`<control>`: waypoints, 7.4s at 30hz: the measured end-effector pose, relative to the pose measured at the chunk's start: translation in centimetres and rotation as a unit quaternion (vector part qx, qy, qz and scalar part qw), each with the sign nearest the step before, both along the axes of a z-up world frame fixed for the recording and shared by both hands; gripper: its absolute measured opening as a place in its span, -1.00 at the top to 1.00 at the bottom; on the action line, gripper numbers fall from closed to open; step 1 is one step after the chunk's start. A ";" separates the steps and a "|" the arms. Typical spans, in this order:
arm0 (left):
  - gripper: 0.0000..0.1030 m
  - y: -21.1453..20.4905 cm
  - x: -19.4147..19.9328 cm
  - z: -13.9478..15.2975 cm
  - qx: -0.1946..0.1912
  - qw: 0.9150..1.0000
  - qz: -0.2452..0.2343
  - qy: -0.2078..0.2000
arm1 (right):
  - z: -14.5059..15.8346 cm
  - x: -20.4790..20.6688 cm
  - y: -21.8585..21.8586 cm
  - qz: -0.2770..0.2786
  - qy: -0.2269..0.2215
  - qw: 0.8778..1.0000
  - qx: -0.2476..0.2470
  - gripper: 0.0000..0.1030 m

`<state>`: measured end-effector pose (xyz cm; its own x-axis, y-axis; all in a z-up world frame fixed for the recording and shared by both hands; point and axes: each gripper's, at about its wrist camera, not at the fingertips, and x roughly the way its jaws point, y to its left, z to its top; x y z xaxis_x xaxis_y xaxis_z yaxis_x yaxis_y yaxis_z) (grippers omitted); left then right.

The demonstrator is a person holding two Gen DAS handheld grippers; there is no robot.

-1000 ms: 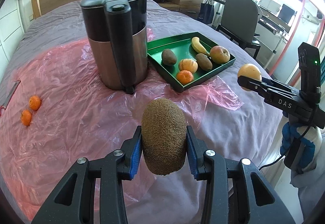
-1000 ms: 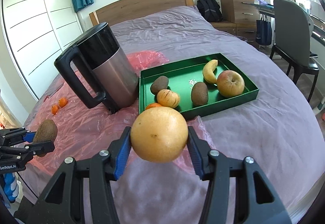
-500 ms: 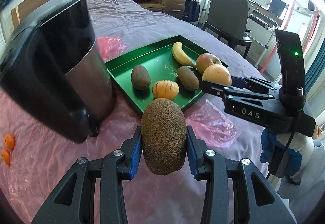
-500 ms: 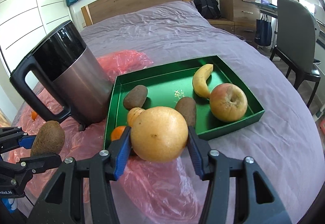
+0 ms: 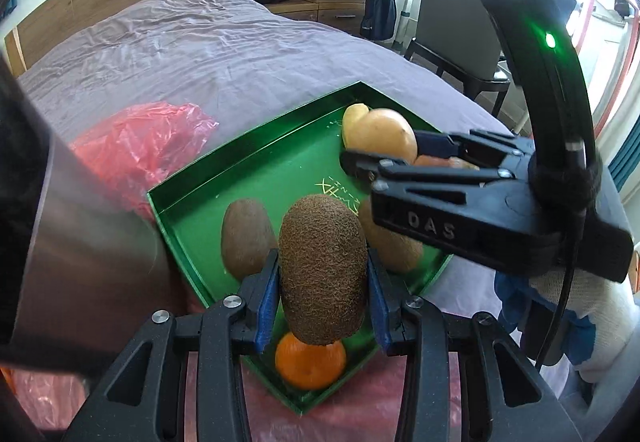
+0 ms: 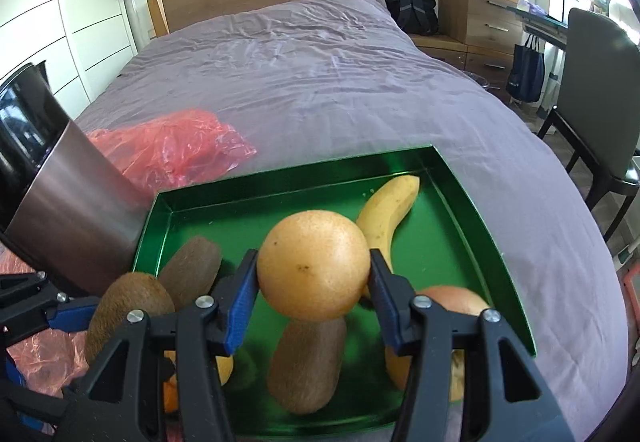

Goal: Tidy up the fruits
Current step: 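Lower the kiwi into the green tray while the right gripper lowers the grapefruit beside it, then open the left gripper to release the kiwi while the right gripper releases the grapefruit, then lift both open grippers from the tray and move over the two tangerines, then grasp one tangerine with the left gripper while the right gripper grasps the other tangerine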

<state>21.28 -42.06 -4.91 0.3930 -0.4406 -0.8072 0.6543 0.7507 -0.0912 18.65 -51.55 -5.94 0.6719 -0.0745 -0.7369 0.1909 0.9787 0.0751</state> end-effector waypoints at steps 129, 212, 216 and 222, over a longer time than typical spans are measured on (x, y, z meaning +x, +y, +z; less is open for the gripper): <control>-0.97 46.3 -17.2 2.8 -0.039 0.948 0.311 -0.062 | 7.5 -18.2 35.0 0.183 -0.012 0.982 -0.034 -1.00; 0.20 50.2 8.2 -10.8 -0.021 0.962 0.273 0.001 | -8.3 16.6 52.9 0.304 0.074 0.950 -0.005 0.36; 0.21 50.4 8.0 -10.7 -0.030 0.962 0.273 0.001 | -8.2 16.6 52.8 0.302 0.074 0.950 0.002 0.40; 0.22 50.6 7.5 -10.2 -0.034 0.961 0.274 0.001 | -7.2 15.7 51.8 0.296 0.065 0.953 0.014 0.40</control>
<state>28.79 8.50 -15.15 0.5793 -0.2191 -0.7851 0.1622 0.9749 -0.1525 34.40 0.25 -13.14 0.4928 0.3103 -0.8129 -0.3841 0.9159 0.1168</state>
